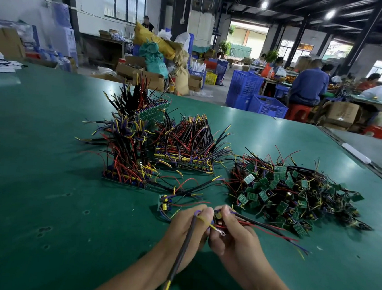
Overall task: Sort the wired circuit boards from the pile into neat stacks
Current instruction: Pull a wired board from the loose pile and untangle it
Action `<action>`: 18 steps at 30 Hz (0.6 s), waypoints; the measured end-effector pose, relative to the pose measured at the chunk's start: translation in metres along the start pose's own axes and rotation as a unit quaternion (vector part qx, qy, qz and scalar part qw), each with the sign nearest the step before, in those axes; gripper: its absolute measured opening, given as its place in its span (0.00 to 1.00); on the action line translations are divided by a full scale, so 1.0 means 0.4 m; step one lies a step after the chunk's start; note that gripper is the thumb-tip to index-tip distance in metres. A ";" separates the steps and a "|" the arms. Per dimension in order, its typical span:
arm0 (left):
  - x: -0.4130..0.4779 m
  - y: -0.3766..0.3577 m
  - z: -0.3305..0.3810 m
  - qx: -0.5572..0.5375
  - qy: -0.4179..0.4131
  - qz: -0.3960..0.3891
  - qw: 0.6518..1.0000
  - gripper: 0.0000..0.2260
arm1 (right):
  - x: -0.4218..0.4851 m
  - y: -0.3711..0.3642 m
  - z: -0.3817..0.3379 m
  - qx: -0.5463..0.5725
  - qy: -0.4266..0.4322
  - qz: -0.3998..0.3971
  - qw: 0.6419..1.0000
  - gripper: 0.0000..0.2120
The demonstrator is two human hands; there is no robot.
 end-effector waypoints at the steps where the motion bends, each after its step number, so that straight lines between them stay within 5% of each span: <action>1: 0.002 0.000 0.001 -0.002 -0.002 0.001 1.000 0.18 | 0.000 -0.004 -0.005 -0.020 0.009 -0.004 1.000 0.12; 14: 0.014 0.033 -0.066 -0.106 0.071 0.069 0.989 0.15 | 0.012 0.012 -0.060 -0.179 0.090 -0.054 0.978 0.21; 18: 0.016 0.047 -0.059 -0.071 0.061 0.084 0.992 0.10 | 0.009 0.013 -0.066 -0.240 0.117 -0.035 0.963 0.16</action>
Point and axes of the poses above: each hand's wrist, its own x-axis towards the middle knuckle, its own y-axis out of the back of the hand, z = x × y, the point moved 10 cm from there along x, towards the middle knuckle, and after that the axes turned 3 degrees about y, right-handed, at the moved point
